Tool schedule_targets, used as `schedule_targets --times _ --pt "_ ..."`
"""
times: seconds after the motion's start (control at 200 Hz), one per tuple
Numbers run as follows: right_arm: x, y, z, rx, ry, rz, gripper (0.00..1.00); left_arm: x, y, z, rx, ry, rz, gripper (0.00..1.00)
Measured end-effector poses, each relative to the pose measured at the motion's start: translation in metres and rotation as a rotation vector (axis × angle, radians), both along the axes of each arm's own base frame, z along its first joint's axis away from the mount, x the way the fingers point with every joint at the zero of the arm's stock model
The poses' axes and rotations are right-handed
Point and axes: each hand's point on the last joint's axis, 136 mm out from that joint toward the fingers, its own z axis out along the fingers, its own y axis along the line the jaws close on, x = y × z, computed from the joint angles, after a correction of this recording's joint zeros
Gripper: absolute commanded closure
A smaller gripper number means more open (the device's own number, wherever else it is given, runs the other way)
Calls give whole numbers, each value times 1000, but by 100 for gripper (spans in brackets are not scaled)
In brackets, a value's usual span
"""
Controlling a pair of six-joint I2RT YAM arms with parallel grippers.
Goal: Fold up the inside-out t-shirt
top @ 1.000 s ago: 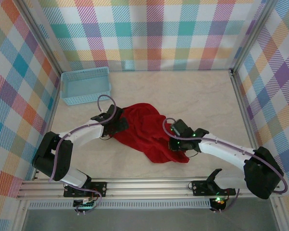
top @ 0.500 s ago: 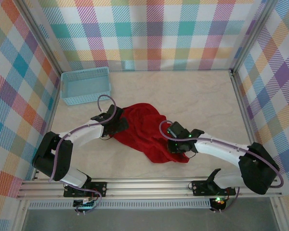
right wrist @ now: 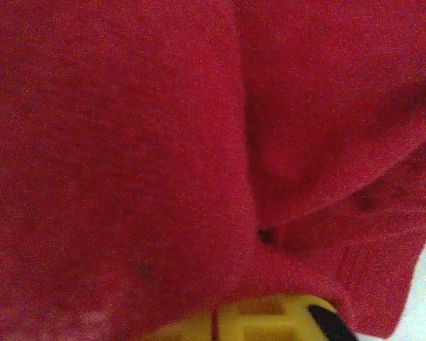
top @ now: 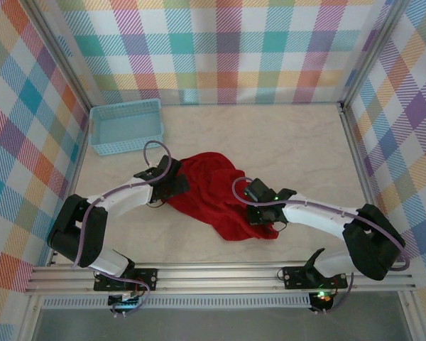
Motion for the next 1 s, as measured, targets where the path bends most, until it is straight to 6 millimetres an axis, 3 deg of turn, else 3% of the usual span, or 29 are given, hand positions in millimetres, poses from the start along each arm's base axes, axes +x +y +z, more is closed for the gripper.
schedule_targets --times 0.135,0.415,0.63,0.795,1.0 --pt "0 -5 10 -4 -25 -6 100 0 0 0 1 1 0 0" --pt "-5 -13 54 73 -119 -5 100 2 1 -10 35 40 5 0" --pt "-18 -13 86 174 -173 46 100 13 4 -4 84 41 13 0" --pt "-23 -35 121 254 -274 1 100 17 13 -7 119 52 27 0" --pt "-24 -69 130 225 -311 -136 100 15 32 -24 160 113 67 0"
